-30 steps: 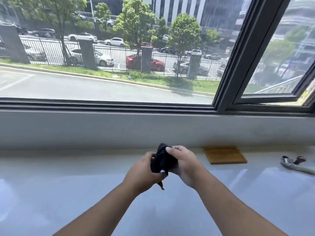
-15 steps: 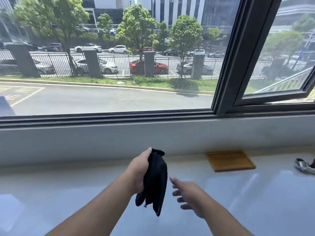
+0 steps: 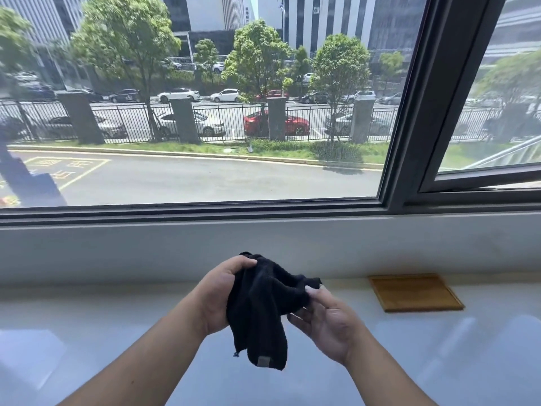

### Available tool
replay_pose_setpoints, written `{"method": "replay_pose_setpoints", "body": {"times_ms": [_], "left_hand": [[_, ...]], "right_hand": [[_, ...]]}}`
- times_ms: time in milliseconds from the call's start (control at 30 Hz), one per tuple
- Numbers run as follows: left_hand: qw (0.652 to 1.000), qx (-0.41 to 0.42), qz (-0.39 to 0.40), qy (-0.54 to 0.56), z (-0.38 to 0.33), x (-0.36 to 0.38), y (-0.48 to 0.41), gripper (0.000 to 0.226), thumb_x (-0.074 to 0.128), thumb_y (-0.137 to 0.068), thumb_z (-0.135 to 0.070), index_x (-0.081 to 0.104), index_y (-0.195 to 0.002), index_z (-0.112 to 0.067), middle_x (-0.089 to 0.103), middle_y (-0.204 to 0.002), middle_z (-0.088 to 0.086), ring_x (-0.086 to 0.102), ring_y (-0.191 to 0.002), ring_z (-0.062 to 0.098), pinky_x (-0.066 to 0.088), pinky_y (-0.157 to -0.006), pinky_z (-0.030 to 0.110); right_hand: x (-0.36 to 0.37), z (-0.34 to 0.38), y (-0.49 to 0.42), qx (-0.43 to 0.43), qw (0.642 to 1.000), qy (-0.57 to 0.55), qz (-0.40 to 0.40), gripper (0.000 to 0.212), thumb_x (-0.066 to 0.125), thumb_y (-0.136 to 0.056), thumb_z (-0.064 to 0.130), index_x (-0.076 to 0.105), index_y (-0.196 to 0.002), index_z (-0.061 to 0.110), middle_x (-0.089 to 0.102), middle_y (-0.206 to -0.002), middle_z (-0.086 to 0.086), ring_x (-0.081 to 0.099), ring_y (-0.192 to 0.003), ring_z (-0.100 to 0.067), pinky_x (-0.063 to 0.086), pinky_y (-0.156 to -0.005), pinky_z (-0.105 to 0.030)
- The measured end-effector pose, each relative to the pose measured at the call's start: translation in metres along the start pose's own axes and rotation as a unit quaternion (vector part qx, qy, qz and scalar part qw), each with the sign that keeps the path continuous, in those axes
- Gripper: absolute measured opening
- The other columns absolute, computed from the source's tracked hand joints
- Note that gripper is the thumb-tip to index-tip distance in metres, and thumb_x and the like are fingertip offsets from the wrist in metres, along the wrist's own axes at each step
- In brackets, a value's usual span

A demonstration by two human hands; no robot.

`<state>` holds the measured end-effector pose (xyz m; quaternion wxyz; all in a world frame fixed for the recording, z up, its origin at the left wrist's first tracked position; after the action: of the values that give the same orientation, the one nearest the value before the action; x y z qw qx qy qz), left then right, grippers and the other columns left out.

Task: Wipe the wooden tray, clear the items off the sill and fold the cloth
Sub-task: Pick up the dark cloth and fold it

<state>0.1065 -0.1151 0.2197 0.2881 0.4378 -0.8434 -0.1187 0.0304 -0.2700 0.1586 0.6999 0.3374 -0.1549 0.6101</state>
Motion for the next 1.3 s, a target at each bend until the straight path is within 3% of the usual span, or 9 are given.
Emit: {"method": "replay_pose_setpoints", "body": {"times_ms": [67,133,333,533,667,767,900,1167,1300], "left_hand": [[0.999,0.005,-0.041,-0.003,0.001,-0.015,-0.001,0.037,0.068,-0.091,-0.034,0.075,-0.110,-0.003,0.076,-0.106,0.020,0.074,-0.089,0.035,0.060,-0.076,0.041],[0.997,-0.004,-0.070,-0.031,0.007,-0.024,-0.004,0.042,0.066,-0.095,-0.035,0.075,-0.116,0.000,0.078,-0.111,0.021,0.076,-0.092,0.036,0.059,-0.080,0.042],[0.992,0.012,-0.108,-0.065,0.006,-0.044,-0.008,0.035,0.058,-0.101,-0.023,0.072,-0.120,0.003,0.078,-0.100,0.020,0.075,-0.083,0.034,0.059,-0.078,0.044],[0.999,0.012,-0.042,0.013,0.003,-0.039,-0.012,0.033,0.053,-0.103,-0.018,0.073,-0.123,0.001,0.075,-0.121,0.026,0.073,-0.111,0.042,0.058,-0.092,0.052],[0.991,0.009,-0.113,-0.066,0.014,-0.058,-0.018,0.026,0.060,-0.099,-0.017,0.075,-0.109,0.002,0.080,-0.098,0.017,0.077,-0.084,0.031,0.058,-0.075,0.041],[0.979,0.012,-0.164,-0.119,0.012,-0.084,-0.017,0.016,0.069,-0.095,-0.015,0.077,-0.104,-0.004,0.081,-0.094,0.012,0.075,-0.081,0.025,0.057,-0.071,0.035],[0.969,0.039,-0.171,-0.176,0.012,-0.094,-0.018,0.029,0.073,-0.097,-0.013,0.064,-0.124,-0.017,0.079,-0.112,0.011,0.077,-0.098,0.026,0.059,-0.076,0.034],[0.904,0.098,-0.169,-0.380,0.003,-0.089,-0.012,0.014,0.068,-0.099,-0.016,0.078,-0.099,-0.026,0.080,-0.088,-0.001,0.069,-0.079,0.017,0.056,-0.074,0.033],[0.954,0.070,-0.135,-0.258,0.001,-0.090,-0.010,0.026,0.056,-0.102,-0.005,0.074,-0.112,-0.022,0.079,-0.083,0.003,0.072,-0.068,0.020,0.061,-0.069,0.031]], "right_hand": [[0.013,0.009,-0.001,0.002,0.999,0.049,0.015,0.033,0.064,-0.098,0.019,0.062,-0.131,0.019,0.071,-0.112,-0.009,0.067,-0.088,-0.024,0.051,-0.078,-0.038],[0.026,0.011,-0.003,0.008,0.991,0.135,0.014,0.031,0.060,-0.099,0.014,0.062,-0.130,0.018,0.071,-0.110,-0.005,0.064,-0.085,-0.021,0.040,-0.072,-0.034],[0.026,0.067,-0.002,-0.069,0.984,0.150,-0.064,0.031,0.049,-0.104,0.004,0.060,-0.132,0.010,0.070,-0.115,-0.014,0.061,-0.100,-0.031,0.046,-0.082,-0.043],[0.019,0.051,0.000,-0.008,0.989,0.140,-0.053,0.036,0.048,-0.104,0.015,0.060,-0.136,0.024,0.073,-0.132,-0.012,0.069,-0.121,-0.036,0.052,-0.105,-0.062],[-0.011,0.021,0.003,0.025,0.977,0.177,-0.118,0.068,0.047,-0.095,-0.008,0.040,-0.155,0.024,0.062,-0.140,-0.018,0.070,-0.102,-0.035,0.056,-0.079,-0.041],[-0.026,0.049,0.003,-0.029,0.975,0.162,-0.149,0.075,0.051,-0.097,-0.011,0.034,-0.159,0.028,0.057,-0.141,-0.015,0.068,-0.103,-0.035,0.055,-0.078,-0.040],[-0.028,0.069,0.006,-0.039,0.912,0.360,-0.191,0.063,0.056,-0.096,-0.010,0.047,-0.149,0.023,0.069,-0.122,-0.019,0.072,-0.101,-0.030,0.058,-0.078,-0.032],[-0.012,0.104,0.013,-0.100,0.810,0.539,-0.209,0.027,0.063,-0.099,0.008,0.064,-0.119,0.026,0.067,-0.114,-0.001,0.066,-0.105,-0.015,0.051,-0.080,-0.026],[-0.020,0.112,0.014,-0.112,0.874,0.420,-0.216,0.024,0.063,-0.099,0.001,0.068,-0.113,0.019,0.074,-0.115,-0.012,0.070,-0.100,-0.027,0.055,-0.078,-0.032]]}}
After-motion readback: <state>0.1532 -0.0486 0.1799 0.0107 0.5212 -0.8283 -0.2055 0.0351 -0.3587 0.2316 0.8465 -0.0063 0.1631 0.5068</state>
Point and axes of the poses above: each hand's wrist, its own y-axis away from the middle knuckle, its own x-axis out of the palm, z = x × y, the point moved 10 cm from there along -y, towards the middle knuckle
